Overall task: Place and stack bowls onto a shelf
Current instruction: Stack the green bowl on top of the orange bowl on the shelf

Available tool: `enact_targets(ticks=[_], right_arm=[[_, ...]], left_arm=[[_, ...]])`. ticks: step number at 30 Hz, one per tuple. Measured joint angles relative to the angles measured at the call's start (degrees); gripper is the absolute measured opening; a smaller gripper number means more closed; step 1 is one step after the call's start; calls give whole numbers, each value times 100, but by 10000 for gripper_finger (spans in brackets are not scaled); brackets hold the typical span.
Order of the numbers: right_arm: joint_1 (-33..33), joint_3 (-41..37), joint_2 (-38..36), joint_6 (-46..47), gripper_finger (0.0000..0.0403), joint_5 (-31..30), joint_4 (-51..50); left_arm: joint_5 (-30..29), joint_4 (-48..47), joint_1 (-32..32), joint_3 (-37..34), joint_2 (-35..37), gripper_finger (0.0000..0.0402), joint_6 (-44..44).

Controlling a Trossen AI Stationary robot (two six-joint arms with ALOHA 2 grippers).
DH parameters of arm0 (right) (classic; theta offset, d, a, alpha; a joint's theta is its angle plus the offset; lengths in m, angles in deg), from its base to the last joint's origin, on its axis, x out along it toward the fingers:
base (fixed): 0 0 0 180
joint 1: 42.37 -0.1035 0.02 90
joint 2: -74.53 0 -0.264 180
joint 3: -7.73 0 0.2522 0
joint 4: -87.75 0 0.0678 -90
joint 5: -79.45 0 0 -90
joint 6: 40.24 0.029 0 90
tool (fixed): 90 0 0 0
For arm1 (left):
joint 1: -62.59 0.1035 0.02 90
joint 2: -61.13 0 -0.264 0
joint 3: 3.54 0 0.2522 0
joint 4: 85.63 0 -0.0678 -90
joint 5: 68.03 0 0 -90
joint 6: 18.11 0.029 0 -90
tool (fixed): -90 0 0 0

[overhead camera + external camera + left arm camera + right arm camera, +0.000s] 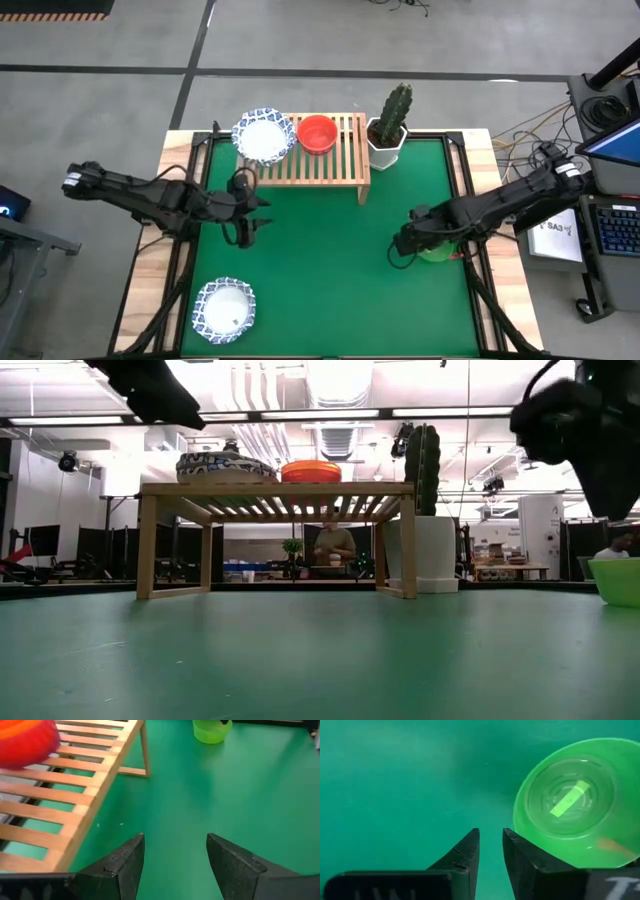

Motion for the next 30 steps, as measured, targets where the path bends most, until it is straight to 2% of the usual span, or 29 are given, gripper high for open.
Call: enact_targets(ticks=[7,14,19,25,30], right_arm=[[37,0,520,-35,108,-236,-526],[39,-1,799,-44,146,-176,-434],[39,-24,1139,-67,154,-341,-377],[39,-28,1698,-98,120,-345,-178],[39,-26,2038,-181,44,-278,113]], left_arm=[[-2,46,-257,-24,68,196,-179],[-4,71,-301,-24,61,196,-315],[-126,163,-301,-24,35,196,-265],[-160,416,-301,-32,-47,196,-254],[-162,1031,-308,-179,-151,196,-151]])
